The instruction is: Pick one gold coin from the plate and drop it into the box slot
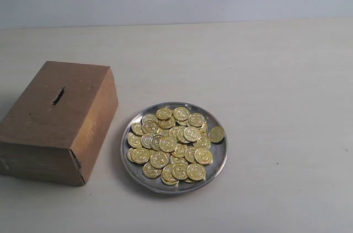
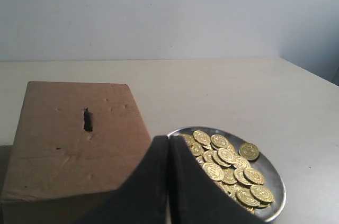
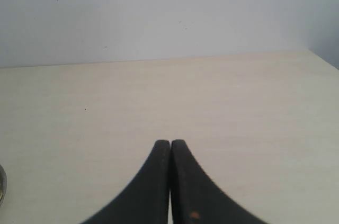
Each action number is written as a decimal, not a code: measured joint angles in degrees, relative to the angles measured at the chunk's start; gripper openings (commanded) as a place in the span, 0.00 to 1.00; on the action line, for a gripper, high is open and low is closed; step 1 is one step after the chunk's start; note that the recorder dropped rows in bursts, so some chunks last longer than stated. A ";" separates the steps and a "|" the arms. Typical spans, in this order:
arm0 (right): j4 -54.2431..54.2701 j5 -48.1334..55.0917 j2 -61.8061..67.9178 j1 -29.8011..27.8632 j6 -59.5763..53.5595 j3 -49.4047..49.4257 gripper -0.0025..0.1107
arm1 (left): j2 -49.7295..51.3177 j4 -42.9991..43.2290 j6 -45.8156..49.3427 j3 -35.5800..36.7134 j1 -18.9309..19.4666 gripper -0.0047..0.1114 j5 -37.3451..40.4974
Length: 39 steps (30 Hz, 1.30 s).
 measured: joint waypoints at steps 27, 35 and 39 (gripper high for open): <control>0.00 0.00 0.00 0.00 0.00 0.00 0.02 | 0.00 48.09 -46.48 0.00 8.08 0.04 -11.93; 0.00 0.00 0.00 0.00 0.00 0.00 0.02 | 0.00 50.73 -48.24 0.00 9.67 0.04 -3.21; 0.00 0.00 0.00 0.00 0.00 0.00 0.02 | 0.00 51.95 -49.38 0.00 9.67 0.04 -1.68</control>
